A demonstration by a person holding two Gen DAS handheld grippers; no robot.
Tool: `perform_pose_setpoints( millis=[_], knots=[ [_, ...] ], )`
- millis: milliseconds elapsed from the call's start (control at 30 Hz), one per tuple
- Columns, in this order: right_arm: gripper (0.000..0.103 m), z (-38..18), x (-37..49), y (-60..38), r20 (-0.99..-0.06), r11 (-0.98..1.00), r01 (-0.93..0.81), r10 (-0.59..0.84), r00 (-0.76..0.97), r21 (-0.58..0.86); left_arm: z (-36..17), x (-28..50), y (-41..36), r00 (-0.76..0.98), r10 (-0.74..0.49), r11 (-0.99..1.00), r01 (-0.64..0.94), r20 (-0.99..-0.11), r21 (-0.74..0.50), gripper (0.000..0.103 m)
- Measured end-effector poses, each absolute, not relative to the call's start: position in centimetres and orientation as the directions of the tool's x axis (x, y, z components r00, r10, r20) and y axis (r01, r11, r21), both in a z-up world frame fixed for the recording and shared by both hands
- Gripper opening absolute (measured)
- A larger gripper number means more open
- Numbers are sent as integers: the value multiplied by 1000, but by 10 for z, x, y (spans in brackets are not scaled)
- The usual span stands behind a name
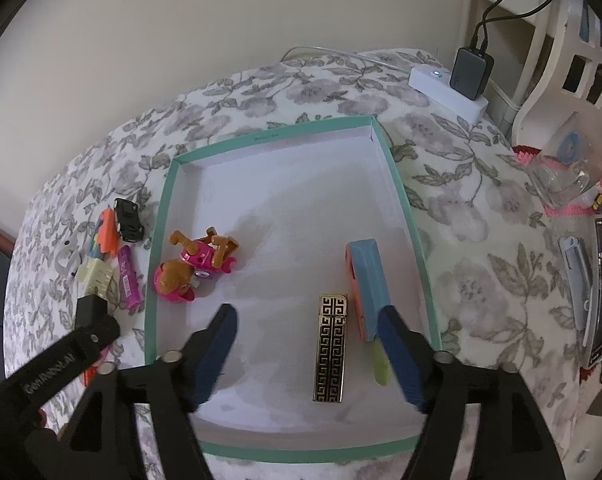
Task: Organize rigid objects
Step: 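Open both tools to release the charger and box in the tray, then move both tools back toward the red glue bottle and pink strap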
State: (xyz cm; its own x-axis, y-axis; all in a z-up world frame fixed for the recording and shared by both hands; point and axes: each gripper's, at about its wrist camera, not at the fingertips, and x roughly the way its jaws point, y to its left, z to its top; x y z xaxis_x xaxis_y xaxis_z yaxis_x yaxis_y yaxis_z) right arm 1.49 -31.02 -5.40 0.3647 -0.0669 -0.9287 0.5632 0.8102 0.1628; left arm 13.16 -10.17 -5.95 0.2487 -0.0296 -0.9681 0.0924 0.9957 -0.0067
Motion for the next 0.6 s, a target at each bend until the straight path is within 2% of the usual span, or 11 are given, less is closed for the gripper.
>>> perform_pose_setpoints(
  millis=[333, 600],
  knots=[
    [102, -53, 17, -307, -922, 820, 550, -74, 380, 161, -57, 135, -90, 237, -77, 996, 65, -968, -63, 99],
    [103, -47, 23, -297, -905, 834, 519, -57, 422, 189, -37, 143, -69, 302, -76, 997, 30, -950, -70, 99]
  ],
)
